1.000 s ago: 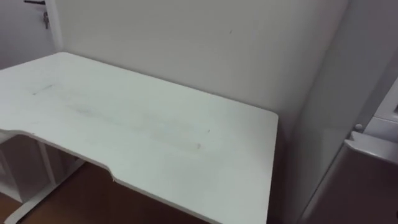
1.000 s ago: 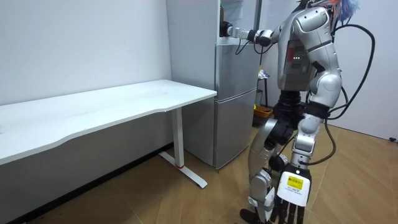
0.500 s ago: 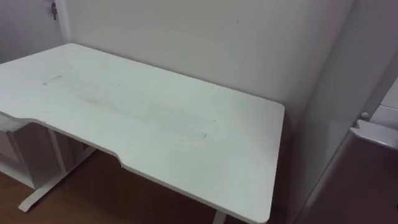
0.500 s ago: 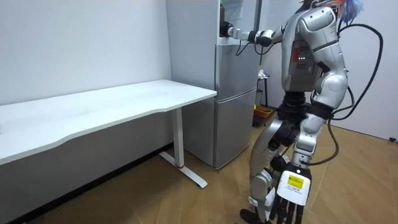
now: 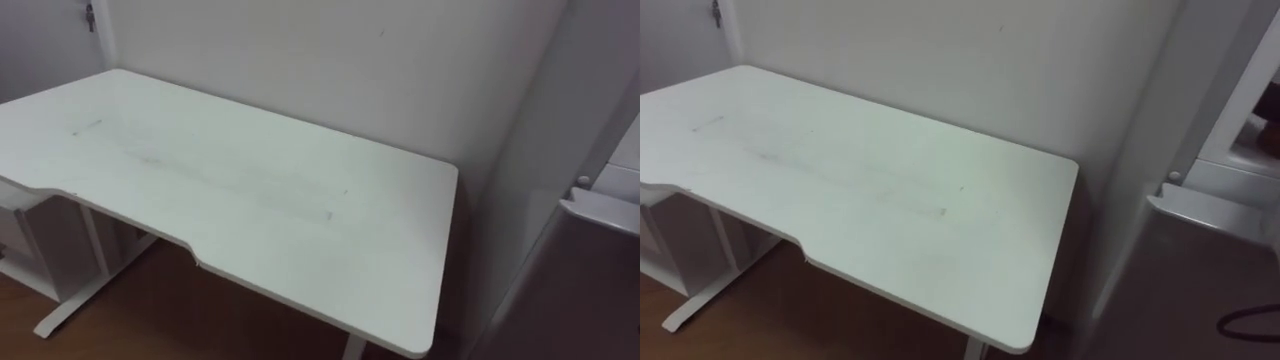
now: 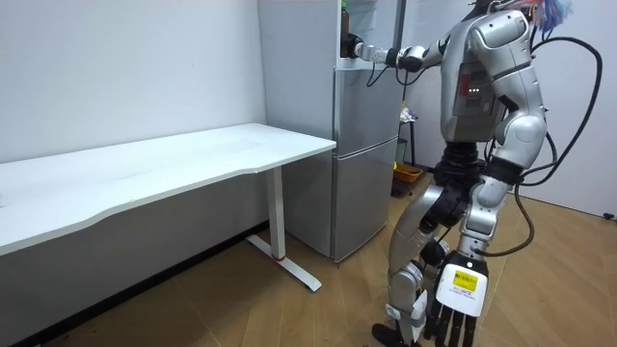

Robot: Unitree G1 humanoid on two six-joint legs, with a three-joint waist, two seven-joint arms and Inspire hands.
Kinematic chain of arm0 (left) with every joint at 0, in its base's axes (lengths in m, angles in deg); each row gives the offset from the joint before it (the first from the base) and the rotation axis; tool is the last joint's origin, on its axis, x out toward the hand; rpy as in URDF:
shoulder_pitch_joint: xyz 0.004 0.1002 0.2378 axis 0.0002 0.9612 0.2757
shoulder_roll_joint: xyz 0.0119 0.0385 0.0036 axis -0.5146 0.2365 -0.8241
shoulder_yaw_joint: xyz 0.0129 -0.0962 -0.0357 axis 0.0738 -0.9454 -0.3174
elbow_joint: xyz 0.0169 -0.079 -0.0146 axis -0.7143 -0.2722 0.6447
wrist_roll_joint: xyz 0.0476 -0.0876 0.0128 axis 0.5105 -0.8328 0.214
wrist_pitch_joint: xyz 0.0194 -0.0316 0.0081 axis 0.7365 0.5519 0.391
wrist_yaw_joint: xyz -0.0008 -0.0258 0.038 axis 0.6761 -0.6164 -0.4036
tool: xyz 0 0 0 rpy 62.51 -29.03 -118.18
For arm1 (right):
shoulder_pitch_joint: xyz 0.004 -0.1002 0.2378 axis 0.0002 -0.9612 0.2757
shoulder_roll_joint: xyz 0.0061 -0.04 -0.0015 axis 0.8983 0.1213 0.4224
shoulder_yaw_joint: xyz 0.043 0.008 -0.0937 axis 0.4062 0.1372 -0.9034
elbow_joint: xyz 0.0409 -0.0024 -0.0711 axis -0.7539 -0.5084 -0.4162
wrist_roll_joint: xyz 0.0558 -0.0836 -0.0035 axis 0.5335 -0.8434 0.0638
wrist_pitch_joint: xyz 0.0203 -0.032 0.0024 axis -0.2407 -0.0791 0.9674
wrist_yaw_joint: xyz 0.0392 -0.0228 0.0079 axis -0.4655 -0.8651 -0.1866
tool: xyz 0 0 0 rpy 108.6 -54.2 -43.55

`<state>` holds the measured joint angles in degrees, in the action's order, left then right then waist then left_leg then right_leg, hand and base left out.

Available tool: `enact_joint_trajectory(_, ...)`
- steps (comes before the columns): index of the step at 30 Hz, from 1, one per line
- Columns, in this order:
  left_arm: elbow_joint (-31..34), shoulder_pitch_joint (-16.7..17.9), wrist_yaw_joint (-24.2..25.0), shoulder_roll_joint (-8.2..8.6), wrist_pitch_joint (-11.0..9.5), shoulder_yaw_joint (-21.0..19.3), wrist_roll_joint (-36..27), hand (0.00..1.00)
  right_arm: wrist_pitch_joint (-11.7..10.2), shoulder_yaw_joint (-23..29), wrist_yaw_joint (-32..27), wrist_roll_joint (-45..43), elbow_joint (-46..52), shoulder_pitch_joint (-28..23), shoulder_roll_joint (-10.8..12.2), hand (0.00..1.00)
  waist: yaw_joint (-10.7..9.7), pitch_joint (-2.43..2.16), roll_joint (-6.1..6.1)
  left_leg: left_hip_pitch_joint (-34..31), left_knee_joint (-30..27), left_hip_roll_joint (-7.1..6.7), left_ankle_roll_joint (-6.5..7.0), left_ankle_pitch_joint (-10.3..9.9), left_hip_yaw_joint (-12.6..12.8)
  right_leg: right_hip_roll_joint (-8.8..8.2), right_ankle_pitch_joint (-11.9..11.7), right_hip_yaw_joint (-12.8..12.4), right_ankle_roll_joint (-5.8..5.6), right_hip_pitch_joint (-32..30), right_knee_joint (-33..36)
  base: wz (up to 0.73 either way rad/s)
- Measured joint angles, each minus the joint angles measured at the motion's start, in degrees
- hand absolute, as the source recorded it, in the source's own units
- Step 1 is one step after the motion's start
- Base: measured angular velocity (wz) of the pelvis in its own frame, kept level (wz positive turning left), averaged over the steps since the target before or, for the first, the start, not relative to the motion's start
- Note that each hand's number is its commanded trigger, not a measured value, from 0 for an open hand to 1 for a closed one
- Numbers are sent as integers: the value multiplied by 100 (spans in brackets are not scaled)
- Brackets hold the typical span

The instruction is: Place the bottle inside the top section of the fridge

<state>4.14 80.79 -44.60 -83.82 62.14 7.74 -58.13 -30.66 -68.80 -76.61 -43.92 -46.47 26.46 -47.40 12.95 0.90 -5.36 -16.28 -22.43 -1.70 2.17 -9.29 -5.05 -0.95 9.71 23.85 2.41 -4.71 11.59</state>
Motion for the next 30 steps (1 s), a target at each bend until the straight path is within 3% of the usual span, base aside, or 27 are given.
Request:
enact_joint_trajectory(6, -1, -1, -80, 1, -15, -11, -31, 0, 3, 5, 224, 0, 6, -53, -2, 0, -11, -9, -14, 98, 115, -1, 2, 45, 35, -4, -34, 0, 1, 89, -91, 1)
enact_joint_trajectory(13, -4, -8, -139, 6, -30, -7, 16, 0, 60, 3, 467, 38, 12, -208, 9, 0, -38, -65, -121, 248, 227, -2, -7, 61, 103, -9, -51, -9, 44, 241, -137, 0)
enact_joint_trajectory(19, -54, -11, -146, 11, -6, -9, 12, 0, 304, -15, 491, 166, 47, -211, 25, 0, -149, -57, -238, 382, 327, -16, -11, 62, 106, -7, -42, -25, 35, 377, -208, 0)
enact_joint_trajectory(23, -70, -3, -219, 26, 59, -12, 15, 0, 533, -48, 437, 241, 175, -214, 25, 0, -228, -95, -311, 470, 382, -19, -12, 63, 138, -3, -59, -56, 28, 430, -275, -2)
enact_joint_trajectory(28, -55, 29, -220, 118, 98, -159, 121, 0, 841, 3, 364, 245, 805, -451, 27, 0, -359, -101, -287, 693, 544, -71, 2, 63, 170, -51, -44, -39, -25, 643, -314, 1)
enact_joint_trajectory(30, -52, 7, -219, 201, 112, -170, 133, 0, 919, 41, 366, 219, 1289, -584, 27, 0, -510, -104, -196, 749, 594, -92, 32, 70, 194, -73, -40, -39, -45, 671, -344, 4)
